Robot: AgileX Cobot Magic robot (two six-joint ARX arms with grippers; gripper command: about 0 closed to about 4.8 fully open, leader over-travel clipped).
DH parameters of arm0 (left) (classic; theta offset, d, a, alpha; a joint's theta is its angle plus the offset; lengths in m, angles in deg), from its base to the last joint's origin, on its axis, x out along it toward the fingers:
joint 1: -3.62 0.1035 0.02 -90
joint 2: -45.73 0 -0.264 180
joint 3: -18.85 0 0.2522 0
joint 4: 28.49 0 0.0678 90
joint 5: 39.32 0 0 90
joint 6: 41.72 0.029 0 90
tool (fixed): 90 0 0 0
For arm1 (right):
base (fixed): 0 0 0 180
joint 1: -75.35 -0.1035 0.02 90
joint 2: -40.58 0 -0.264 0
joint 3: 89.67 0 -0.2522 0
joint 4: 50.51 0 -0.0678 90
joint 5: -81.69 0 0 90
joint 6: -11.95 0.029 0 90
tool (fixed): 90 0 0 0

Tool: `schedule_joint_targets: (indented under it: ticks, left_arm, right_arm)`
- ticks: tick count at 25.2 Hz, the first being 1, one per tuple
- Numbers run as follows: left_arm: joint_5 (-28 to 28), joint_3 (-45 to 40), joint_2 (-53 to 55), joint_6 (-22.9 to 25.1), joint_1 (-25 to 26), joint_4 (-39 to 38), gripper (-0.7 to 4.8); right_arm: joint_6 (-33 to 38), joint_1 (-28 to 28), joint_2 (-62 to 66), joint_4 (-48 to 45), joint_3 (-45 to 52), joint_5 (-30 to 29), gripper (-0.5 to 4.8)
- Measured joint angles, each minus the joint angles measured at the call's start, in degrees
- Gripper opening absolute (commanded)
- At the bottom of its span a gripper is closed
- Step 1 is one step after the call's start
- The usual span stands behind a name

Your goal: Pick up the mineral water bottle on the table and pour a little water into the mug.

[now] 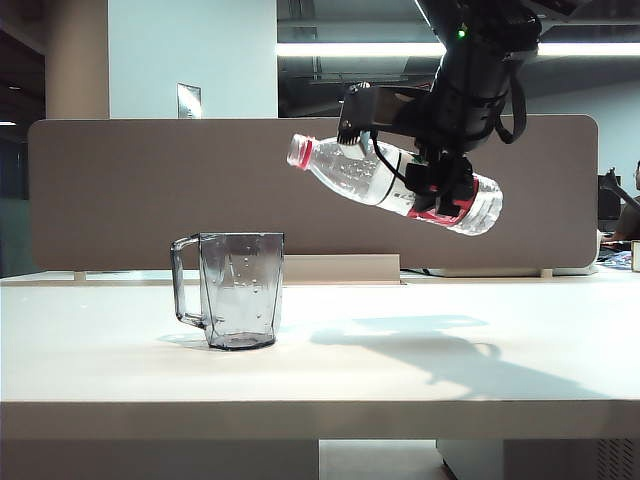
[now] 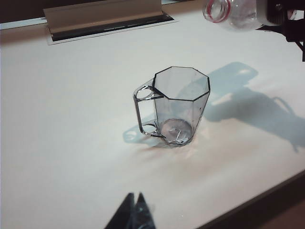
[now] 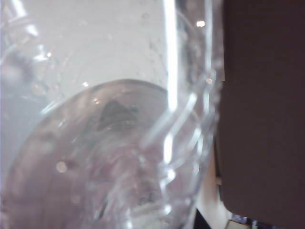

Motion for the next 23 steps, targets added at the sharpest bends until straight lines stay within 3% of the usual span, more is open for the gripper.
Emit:
schedule_joint_targets:
  ticks: [12,23]
  left_arm:
    - [0.0,0.0,0.0,0.0,0.0,0.0,-0.05]
    - [0.0,0.0,0.0,0.0,0.0,0.0,-0.05]
  right_arm:
    - [-20.4,-1.4,0.0,-11.3,0.0,0.3,2.30]
    - [-24.0,-1.4,0.1,-13.1,-3.3,0.1,2.30]
